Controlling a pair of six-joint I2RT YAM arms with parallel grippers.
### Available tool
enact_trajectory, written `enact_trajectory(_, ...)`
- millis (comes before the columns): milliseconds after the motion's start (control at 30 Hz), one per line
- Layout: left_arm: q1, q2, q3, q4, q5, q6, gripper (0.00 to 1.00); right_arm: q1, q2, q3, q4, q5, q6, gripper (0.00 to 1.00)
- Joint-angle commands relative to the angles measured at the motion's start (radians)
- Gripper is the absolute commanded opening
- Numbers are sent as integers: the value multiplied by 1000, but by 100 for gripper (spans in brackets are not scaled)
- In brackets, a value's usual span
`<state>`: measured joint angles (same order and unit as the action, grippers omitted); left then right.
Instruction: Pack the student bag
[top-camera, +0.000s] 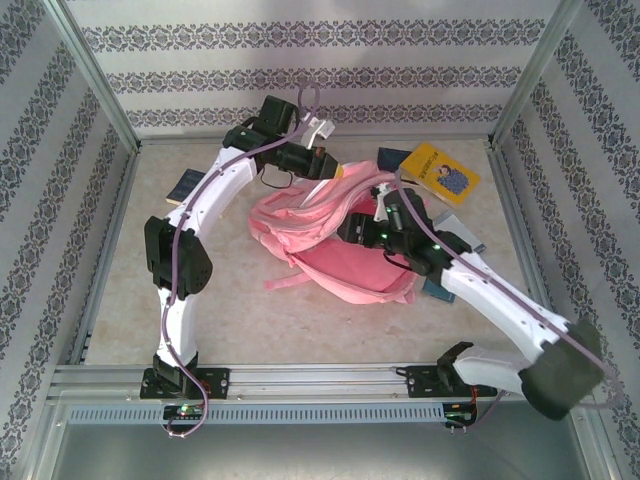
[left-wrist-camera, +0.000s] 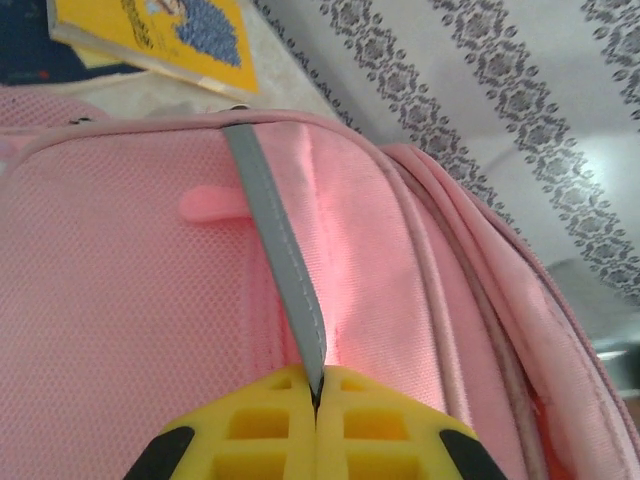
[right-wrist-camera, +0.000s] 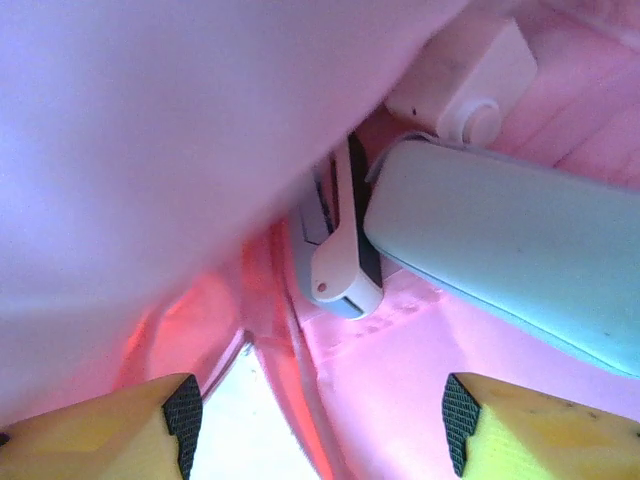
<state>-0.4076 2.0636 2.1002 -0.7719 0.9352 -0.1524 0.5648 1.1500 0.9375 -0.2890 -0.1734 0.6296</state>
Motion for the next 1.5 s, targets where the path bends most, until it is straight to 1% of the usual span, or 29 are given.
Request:
enact_trajectory(0,1,-72,-63,-47,-47,80,0,-39,-108,-1,-68,7,-97,65)
enact_trajectory(67,3,-109,-119,-27,-75,86,0,-64,-140,-11,-50,-4,-108,65)
enact_trajectory(133,5,-131,-146,-26,-102,85,0,-91,-128,14,-79,-32,-122,67)
enact_trajectory(167,5,-133,-146,-36,-110,86,0,-97,-117,33,-105,-9,-121,68)
enact_trajectory(267,6,-145,-156,-56,-143,86,0,-139,-90,58,-194,82,-89,69)
enact_trajectory(333,5,-160,-192,-24,-149,68,0,-180,-70,63,-265,170,-41,71)
enact_trajectory(467,5,-178,-275,95,-79,-15,0,-273,-12,44,-409,314,69,76)
enact_trajectory(533,6,-180,-306,136,-68,-40,0,-326,0,-6,-430,377,118,84)
enact_trajectory(567,5,-180,-318,147,-71,-44,0,-357,3,-31,-436,389,134,85)
enact_trajectory(667,6,-179,-340,151,-92,-39,0,-467,18,-125,-400,354,169,85)
enact_trajectory(733,6,-184,-352,156,-105,-39,0,-503,40,-168,-380,353,182,85)
enact_trajectory(833,6,-194,-361,169,-105,-50,0,-515,94,-187,-376,381,163,83)
enact_trajectory(900,6,-198,-361,168,-100,-50,0,-540,128,-195,-376,382,140,80)
enact_trajectory(1033,10,-205,-373,175,-90,-56,0,-568,199,-190,-321,285,43,80)
enact_trajectory(1133,11,-209,-373,176,-82,-58,0,-563,271,-142,-359,283,-4,79)
enact_trajectory(1267,19,-220,-379,179,-79,-59,0,-558,309,-131,-366,260,-5,73)
enact_trajectory(1367,28,-225,-385,190,-72,-68,0,-528,321,-121,-376,289,-5,70)
enact_trajectory(1467,33,-230,-390,200,-59,-74,0,-497,337,-96,-406,335,-5,69)
